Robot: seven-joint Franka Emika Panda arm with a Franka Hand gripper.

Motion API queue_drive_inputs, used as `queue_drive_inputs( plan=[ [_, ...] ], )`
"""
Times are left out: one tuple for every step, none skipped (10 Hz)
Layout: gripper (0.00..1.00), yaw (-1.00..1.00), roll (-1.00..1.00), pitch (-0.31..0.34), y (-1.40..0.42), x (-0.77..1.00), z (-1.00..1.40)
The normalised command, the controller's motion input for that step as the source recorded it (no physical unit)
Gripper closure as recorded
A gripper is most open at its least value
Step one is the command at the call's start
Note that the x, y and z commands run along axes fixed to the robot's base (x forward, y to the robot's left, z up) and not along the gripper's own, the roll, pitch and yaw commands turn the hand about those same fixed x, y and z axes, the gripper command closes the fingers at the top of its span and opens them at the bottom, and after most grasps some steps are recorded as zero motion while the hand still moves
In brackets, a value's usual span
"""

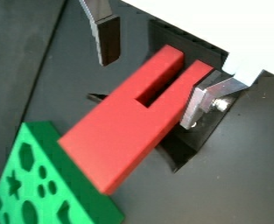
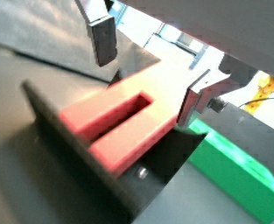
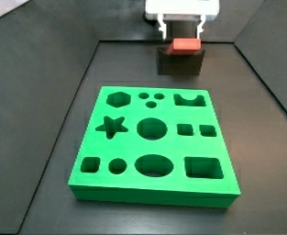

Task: Pick up the double-square object. Move up. Place the double-square object on the fixture. Regrasp the double-square object. Move to above the board. Insert the double-square object.
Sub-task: Regrasp the double-square object.

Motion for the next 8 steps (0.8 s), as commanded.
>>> queue_drive_inputs(
  plan=[
    [0.00,0.00,0.05,0.048,0.00,-0.03,0.70],
    [0.00,-0.01,0.04,0.054,0.00,-0.03,0.52],
    [0.00,-0.01,0.04,0.058,0.01,-0.02,0.28],
    [0.00,0.03,1.00,0.055,-1.00,0.01,0.99],
    [0.00,0.03,1.00,0.054,-1.00,0.01,0.91],
    [0.00,0.03,1.00,0.046,-1.00,-0.01,0.90],
    [0.00,0.03,1.00,0.038,-1.00,-0.04,0.87],
    [0.00,0.03,1.00,0.033,-1.00,-0.05,0.82]
  ],
)
